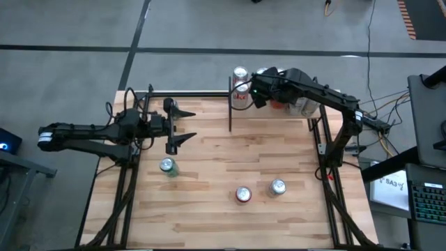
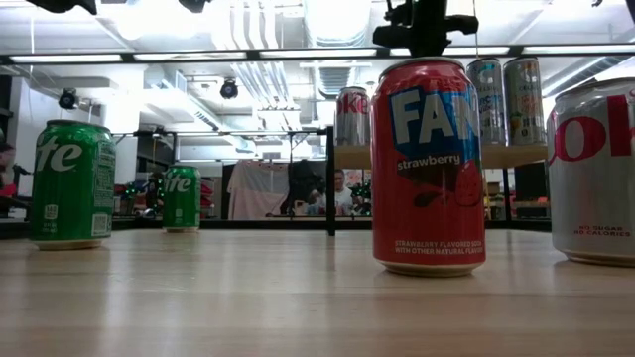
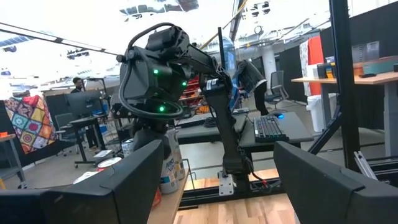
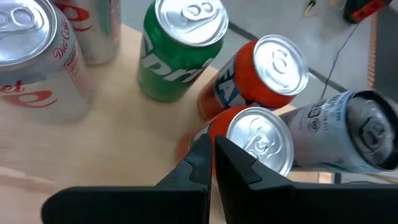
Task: Place canned beverage on shelf
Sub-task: Adjust the front orange soda can on the shelf, then put the bottom green soda can on the shelf aligned in front of the other green soda can
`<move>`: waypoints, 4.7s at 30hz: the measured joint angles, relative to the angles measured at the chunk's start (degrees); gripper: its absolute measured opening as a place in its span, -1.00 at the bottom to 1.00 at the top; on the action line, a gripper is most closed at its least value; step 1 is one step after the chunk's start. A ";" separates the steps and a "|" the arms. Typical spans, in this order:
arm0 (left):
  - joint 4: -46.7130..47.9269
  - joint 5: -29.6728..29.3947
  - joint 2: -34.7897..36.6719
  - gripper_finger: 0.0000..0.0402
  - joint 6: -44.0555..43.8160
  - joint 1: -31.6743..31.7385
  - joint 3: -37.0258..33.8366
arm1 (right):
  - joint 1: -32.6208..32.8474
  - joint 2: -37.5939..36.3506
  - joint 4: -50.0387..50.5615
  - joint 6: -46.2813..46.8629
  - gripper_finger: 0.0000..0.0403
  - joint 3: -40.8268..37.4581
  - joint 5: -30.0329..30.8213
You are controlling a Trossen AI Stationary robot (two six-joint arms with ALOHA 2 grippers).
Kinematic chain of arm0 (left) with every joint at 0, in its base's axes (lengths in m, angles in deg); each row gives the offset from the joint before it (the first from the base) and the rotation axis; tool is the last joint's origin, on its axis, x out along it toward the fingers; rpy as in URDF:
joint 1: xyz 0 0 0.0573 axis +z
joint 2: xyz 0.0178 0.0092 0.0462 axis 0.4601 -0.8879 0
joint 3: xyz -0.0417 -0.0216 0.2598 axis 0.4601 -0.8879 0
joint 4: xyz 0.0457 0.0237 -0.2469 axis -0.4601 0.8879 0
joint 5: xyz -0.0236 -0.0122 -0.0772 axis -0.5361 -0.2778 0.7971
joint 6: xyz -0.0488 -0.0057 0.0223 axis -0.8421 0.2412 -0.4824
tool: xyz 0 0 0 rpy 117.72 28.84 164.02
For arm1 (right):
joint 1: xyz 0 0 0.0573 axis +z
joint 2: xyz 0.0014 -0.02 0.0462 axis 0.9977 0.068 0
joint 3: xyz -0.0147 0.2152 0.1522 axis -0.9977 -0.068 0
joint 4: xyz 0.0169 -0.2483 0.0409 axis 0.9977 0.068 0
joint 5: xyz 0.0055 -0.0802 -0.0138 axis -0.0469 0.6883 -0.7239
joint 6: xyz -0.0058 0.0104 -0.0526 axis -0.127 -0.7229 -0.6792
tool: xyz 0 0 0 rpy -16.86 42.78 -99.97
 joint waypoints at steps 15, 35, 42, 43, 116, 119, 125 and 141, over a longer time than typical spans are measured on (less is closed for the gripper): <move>1.00 0.02 0.00 0.45 -1.89 -0.02 -0.09 | -0.53 -0.04 0.05 -4.83 -0.96 -0.11 1.87; 1.27 0.02 0.00 0.45 -3.06 -0.01 -0.09 | -1.90 -0.62 -0.09 -6.01 -0.96 -4.09 2.26; 1.28 0.02 0.00 0.45 -3.04 -0.02 -0.09 | -2.03 -0.81 -0.03 -5.88 -0.96 -4.42 2.29; 1.29 0.02 0.00 0.45 -3.04 -0.02 -0.09 | -2.01 -0.81 -0.04 -5.88 -0.96 -4.42 2.16; 66.43 -6.93 -9.30 0.45 -25.33 -1.09 26.07 | 33.75 -47.37 -72.30 -39.29 -0.96 -62.77 -11.29; 70.99 -7.06 -11.23 0.45 -25.33 -2.27 27.78 | 33.75 -46.33 -72.35 -39.09 -0.96 -62.82 -14.40; 83.06 -4.84 -13.48 0.45 -27.13 -6.45 29.66 | 33.75 -43.90 -72.30 -35.99 -0.96 -62.82 -14.89; 96.40 -7.21 -14.62 0.54 -40.70 -17.41 29.08 | 33.75 -39.67 -72.54 -36.32 -0.95 -62.82 -14.49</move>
